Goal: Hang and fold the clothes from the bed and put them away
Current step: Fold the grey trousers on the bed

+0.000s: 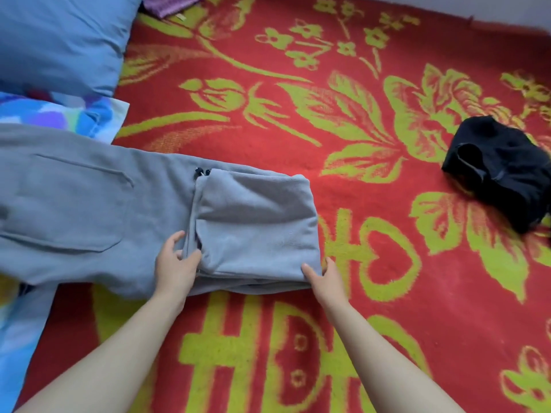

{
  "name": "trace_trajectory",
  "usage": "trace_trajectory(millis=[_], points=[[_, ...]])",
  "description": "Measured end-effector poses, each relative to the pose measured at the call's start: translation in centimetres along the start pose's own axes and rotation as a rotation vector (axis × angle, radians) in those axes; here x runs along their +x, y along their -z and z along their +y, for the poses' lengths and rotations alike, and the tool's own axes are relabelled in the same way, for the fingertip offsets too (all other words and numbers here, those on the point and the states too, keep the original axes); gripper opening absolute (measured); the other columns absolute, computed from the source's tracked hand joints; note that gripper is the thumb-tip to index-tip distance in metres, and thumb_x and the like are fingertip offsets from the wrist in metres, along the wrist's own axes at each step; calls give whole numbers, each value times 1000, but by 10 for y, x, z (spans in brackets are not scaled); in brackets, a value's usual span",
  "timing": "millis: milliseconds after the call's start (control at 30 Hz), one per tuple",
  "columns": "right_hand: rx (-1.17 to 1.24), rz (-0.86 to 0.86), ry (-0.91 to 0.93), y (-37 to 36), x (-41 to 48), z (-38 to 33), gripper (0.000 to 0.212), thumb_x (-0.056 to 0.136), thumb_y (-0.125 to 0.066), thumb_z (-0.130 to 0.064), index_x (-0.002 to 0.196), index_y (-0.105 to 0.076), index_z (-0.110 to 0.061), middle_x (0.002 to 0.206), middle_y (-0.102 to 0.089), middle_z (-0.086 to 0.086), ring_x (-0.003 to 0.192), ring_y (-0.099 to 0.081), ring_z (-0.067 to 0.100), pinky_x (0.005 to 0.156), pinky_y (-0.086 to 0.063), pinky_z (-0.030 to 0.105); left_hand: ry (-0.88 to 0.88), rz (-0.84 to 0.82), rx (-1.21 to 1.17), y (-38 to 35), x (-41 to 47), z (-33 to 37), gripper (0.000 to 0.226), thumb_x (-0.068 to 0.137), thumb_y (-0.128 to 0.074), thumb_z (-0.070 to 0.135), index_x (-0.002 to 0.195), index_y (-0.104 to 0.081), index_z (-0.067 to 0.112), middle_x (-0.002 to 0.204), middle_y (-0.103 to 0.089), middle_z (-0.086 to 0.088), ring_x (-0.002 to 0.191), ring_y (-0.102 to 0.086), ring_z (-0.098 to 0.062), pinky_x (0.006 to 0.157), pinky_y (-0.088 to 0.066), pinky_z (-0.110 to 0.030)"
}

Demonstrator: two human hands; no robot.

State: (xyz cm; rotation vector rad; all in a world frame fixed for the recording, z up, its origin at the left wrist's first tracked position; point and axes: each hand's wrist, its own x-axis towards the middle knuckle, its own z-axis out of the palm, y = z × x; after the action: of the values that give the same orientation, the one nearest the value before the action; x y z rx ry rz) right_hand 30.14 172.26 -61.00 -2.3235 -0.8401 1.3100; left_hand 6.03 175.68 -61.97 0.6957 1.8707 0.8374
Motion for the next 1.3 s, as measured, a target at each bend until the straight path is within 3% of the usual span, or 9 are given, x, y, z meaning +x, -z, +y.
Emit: trace_trajectory(millis=[100, 267, 367, 433, 600, 733, 967, 1133, 1300], points=[[224, 8, -71, -1, -7, -2, 17, 88, -61, -4, 74, -56, -13, 64, -53, -1, 55, -47, 11, 41, -36, 8, -217, 29, 506, 19, -15, -10, 68, 81, -70, 9, 141, -40, 7, 133, -45, -28, 120, -44, -40, 104, -32, -45], [254, 174, -49, 14, -7, -8, 32, 84, -63, -5, 59, -46, -14, 56, -43, -1, 49, -33, 11, 42, -27, 23, -861, -225, 1158, 21, -51, -27, 95, 41, -92, 26, 129, -58, 13, 140, -43, -27, 119, -52, -44, 85, -48, -55], [252, 226, 8, 32, -6, -18, 33, 80, -64, -3, 54, -45, -12, 51, -39, 0, 48, -31, 14, 46, -23, 28, -642, -442, 1215, 8, -55, -33, 91, 78, -65, 38, 150, -10, 32, 152, 23, -5, 146, -10, -27, 111, -26, -41], [271, 280, 38, 52, -5, -21, 33, 79, -65, -1, 54, -46, -11, 51, -38, 1, 48, -30, 15, 46, -23, 27, -553, -544, 1211, -6, -63, -32, 89, 85, -55, 37, 149, 5, 36, 151, 33, 1, 146, 4, -21, 114, -19, -38], [260, 510, -3, 135, -5, -3, 32, 77, -64, -1, 55, -43, -11, 55, -34, 3, 50, -28, 16, 32, -25, 19, -566, -867, 1022, -63, -102, -13, 88, 83, -56, 28, 151, -1, 32, 157, 21, 6, 144, -10, -18, 109, -27, -40], [58, 641, 15, 187, -19, 17, 30, 78, -63, -5, 57, -43, -12, 55, -36, 3, 53, -31, 20, 47, -30, 33, -535, -968, 852, -94, -128, 0, 78, 85, -54, 27, 150, -13, 30, 159, 2, 10, 143, -16, -19, 111, -24, -39], [6, 665, 350, 131, -72, -35, 19, 68, -52, -32, 65, -44, -15, 63, -47, 3, 70, -46, 26, 63, -28, 31, -274, -739, 477, -54, -110, -9, 61, 89, -57, 14, 145, -34, 19, 150, -34, -2, 136, -32, -16, 106, -25, -21], [24, 609, 776, 37, -120, -102, 24, 77, -67, -7, 100, -64, 1, 103, -67, 12, 93, -63, 31, 76, -38, 29, 129, -401, -111, 9, -81, -5, 41, 97, -49, 18, 137, -44, 11, 122, -52, -9, 100, -49, -18, 71, -40, -27], [-110, 115, 942, -78, -167, -155, 34, 81, -66, -17, 110, -59, 0, 107, -64, 17, 96, -61, 35, 81, -40, 38, 300, -372, -725, 90, -39, 22, 53, 93, -28, 58, 120, -54, 20, 105, -65, -6, 91, -63, -22, 90, -42, -39]])
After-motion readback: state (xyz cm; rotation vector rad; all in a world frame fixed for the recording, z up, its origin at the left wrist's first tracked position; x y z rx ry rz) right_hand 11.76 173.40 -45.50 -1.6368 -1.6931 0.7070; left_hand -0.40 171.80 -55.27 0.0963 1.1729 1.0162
